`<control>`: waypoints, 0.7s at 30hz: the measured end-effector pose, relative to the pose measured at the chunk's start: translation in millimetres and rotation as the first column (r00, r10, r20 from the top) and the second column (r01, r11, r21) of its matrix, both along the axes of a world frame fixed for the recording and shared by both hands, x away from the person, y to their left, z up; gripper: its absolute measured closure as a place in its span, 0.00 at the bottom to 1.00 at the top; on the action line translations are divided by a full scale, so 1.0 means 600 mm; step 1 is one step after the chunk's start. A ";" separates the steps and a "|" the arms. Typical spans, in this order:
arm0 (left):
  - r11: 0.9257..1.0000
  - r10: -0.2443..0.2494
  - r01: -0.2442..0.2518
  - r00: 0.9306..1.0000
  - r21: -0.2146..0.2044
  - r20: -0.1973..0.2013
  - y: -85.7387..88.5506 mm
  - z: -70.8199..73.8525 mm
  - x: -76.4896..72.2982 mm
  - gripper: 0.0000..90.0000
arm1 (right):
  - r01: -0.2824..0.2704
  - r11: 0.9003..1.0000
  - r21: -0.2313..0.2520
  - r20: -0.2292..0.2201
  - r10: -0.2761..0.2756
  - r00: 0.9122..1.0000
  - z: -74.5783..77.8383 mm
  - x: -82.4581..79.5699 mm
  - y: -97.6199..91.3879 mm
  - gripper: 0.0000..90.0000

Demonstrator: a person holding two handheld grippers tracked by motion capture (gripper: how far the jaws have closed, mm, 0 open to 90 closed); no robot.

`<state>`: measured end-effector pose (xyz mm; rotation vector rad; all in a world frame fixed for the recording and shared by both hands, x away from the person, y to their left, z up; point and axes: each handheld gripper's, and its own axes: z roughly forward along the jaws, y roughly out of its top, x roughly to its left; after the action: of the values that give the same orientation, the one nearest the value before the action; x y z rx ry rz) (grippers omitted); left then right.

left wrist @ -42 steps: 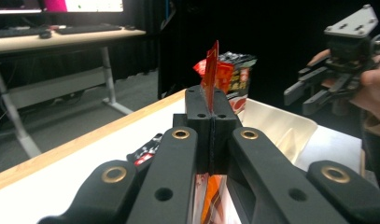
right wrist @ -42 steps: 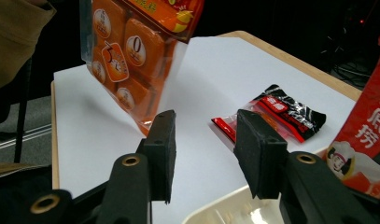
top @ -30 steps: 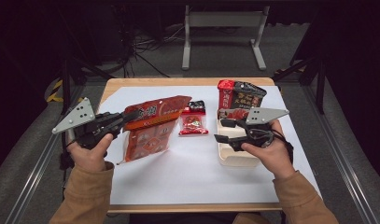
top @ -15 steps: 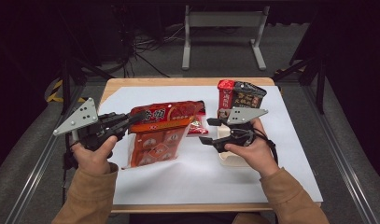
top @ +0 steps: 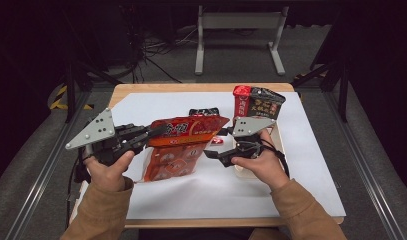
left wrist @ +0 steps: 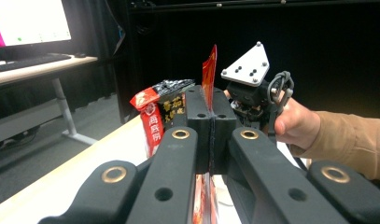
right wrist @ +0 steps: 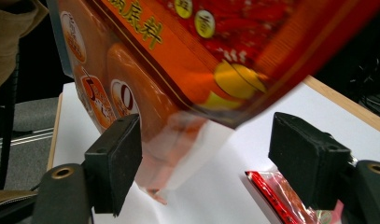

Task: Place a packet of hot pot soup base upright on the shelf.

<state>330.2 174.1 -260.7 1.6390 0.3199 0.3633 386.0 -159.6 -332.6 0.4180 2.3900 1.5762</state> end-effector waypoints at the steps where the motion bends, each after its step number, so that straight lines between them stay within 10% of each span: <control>1: 1.000 -0.004 0.004 1.000 -0.004 -0.001 -0.003 -0.001 0.002 1.00 | -0.005 1.000 0.002 -0.001 0.005 1.000 0.000 -0.001 0.001 0.29; 21: 1.000 -0.028 0.028 1.000 -0.003 0.013 -0.018 -0.002 -0.004 1.00 | -0.094 0.994 -0.053 0.013 0.094 0.995 -0.018 -0.009 0.031 0.31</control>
<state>328.0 163.3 -261.8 1.6360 0.2867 0.3522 380.7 -141.1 -343.3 0.2856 2.4659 1.5457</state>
